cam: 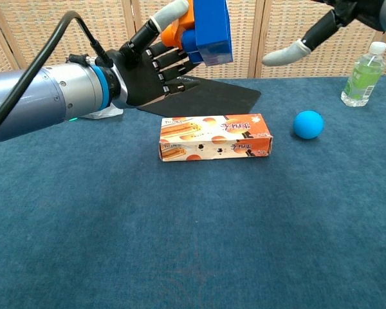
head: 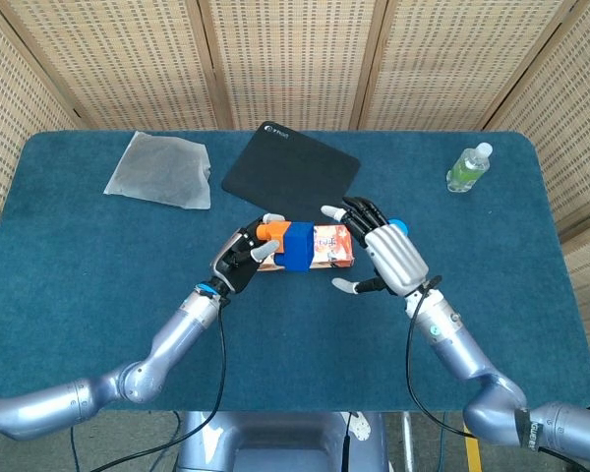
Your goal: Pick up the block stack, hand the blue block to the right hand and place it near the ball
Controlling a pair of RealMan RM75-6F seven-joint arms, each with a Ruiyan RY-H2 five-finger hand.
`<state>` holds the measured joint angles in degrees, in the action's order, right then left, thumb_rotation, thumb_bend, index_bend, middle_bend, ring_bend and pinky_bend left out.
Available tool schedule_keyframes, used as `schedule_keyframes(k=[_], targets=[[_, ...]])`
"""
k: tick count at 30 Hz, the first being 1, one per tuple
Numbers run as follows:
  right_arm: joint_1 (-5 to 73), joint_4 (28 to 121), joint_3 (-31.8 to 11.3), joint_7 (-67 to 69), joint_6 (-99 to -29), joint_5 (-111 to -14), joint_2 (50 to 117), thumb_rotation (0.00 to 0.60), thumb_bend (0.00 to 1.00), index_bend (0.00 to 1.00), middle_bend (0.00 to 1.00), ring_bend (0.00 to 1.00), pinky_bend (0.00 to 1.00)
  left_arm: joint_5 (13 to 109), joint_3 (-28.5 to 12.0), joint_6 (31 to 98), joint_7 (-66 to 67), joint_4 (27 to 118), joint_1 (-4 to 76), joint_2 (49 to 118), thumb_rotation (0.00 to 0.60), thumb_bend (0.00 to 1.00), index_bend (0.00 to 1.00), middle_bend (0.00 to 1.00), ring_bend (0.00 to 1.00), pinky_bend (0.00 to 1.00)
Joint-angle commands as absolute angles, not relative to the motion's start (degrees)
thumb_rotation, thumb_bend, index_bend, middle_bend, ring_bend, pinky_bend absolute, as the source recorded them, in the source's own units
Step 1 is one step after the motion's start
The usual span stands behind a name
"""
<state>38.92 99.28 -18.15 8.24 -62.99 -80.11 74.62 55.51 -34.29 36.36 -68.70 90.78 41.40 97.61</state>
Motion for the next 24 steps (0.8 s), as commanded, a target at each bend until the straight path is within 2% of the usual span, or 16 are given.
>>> schedule_keyframes(k=[1,11,14,17,19,22,24], targets=[[39.76,100.39,-19.01,7.54,-62.48,-78.0,75.59,0.6,0.0,0.14,0.17,0.0,0.0,55.04,-34.35,36.47,-68.23,90.89,41.44,98.14,0.6,0.26,0.59,0.51,0.38,0.0],[42.24,102.07,-21.07,3.66,-61.39,-70.85,78.39,0.6,0.0,0.24,0.24,0.0,0.0,53.11,-34.76,36.74,-66.58,90.49,41.84,100.77,0.6,0.28,0.59,0.51,0.38,0.0],[42.91,102.27,-21.76,2.66,-61.67,-69.26,79.3,0.6,0.0,0.35,0.3,0.0,0.0,52.83,-34.81,36.73,-65.94,90.38,41.91,101.38,0.6,0.28,0.6,0.51,0.38,0.0],[43.42,102.41,-22.36,2.18,-62.21,-68.26,80.21,0.6,0.01,0.51,0.42,0.02,0.0,52.65,-34.84,36.48,-65.35,90.41,41.89,101.75,0.6,0.29,0.6,0.51,0.38,0.0],[43.47,102.44,-22.44,2.34,-62.62,-68.5,80.36,0.6,0.09,0.6,0.49,0.07,0.0,52.25,-35.05,36.36,-64.98,90.26,41.79,101.74,0.6,0.29,0.6,0.51,0.38,0.0],[43.12,102.26,-22.71,3.33,-63.45,-68.97,80.1,0.6,0.19,0.66,0.54,0.11,0.0,51.57,-35.36,36.2,-64.08,90.11,41.53,101.17,0.6,0.29,0.6,0.51,0.38,0.0],[42.75,102.02,-22.82,4.07,-63.7,-69.36,79.34,0.6,0.2,0.67,0.55,0.12,0.0,51.44,-35.63,35.67,-63.67,90.2,41.17,100.23,0.6,0.29,0.6,0.51,0.38,0.0]])
